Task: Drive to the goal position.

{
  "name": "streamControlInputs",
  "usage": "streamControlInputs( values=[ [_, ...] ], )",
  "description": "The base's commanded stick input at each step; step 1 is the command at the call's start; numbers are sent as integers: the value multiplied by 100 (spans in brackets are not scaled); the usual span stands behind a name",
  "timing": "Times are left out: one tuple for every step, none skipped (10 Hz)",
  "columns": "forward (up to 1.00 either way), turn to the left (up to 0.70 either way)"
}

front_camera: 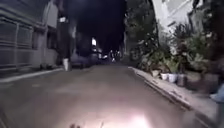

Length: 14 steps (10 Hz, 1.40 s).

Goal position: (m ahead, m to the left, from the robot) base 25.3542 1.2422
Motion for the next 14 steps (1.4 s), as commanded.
streamControlInputs(
  values=[
    [100,0],
    [100,0],
    [100,0],
    [100,0],
    [100,0],
    [100,0],
    [100,0],
    [100,0],
    [100,0],
    [100,0],
    [100,0],
    [100,0],
    [100,0],
    [100,0]
  ],
)
